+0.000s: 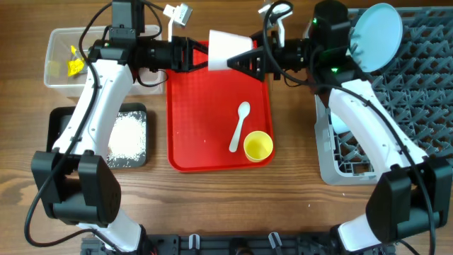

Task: Sort waste into correct bins and load items into the dishwasher rack

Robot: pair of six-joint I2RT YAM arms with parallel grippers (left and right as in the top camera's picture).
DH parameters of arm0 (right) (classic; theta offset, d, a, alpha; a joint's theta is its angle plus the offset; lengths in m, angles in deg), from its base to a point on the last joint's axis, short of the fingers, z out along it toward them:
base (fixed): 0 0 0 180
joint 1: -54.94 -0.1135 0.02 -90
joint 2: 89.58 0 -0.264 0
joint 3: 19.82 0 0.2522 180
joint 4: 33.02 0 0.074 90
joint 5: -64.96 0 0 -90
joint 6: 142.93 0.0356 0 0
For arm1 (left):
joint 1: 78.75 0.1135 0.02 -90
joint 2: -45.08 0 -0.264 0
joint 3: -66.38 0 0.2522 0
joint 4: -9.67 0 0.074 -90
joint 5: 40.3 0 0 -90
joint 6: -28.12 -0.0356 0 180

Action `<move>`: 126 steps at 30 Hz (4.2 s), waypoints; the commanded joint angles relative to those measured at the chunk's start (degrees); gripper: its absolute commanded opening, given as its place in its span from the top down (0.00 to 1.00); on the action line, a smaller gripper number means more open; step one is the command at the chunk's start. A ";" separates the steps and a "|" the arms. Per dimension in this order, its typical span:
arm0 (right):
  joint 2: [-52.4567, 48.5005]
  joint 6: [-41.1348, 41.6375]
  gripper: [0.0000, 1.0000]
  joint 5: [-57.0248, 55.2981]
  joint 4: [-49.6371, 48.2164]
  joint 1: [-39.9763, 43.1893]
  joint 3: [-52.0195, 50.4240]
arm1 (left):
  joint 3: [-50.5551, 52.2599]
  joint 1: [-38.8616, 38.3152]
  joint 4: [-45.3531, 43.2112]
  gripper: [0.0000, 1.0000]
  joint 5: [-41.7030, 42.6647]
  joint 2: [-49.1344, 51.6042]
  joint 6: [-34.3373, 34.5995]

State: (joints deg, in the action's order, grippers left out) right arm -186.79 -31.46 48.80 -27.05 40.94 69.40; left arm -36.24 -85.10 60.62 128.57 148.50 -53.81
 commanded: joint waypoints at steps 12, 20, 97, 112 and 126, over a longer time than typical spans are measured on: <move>-0.61 1.22 0.46 0.66 -0.33 10.51 0.68 | -0.07 -0.20 -0.02 0.56 -10.54 0.46 -0.28; -0.22 3.91 0.48 0.11 0.74 29.83 0.68 | -0.07 -0.20 -0.07 0.00 -31.06 0.46 -0.28; 6.80 -6.82 0.39 -69.57 59.30 39.41 3.28 | -0.07 -0.24 -0.07 0.00 -38.95 0.46 -0.28; -1.29 -6.51 0.38 -68.85 52.46 39.34 3.17 | -0.07 -0.24 -0.07 0.00 -38.95 0.46 -0.31; -1.49 -9.68 0.35 -64.37 59.06 39.12 2.80 | -0.07 -0.24 -0.07 0.00 -38.95 0.46 -0.28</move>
State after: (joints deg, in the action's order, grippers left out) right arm -187.42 -40.46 -18.56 29.82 80.48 72.07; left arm -36.24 -85.12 60.67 89.99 148.50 -53.81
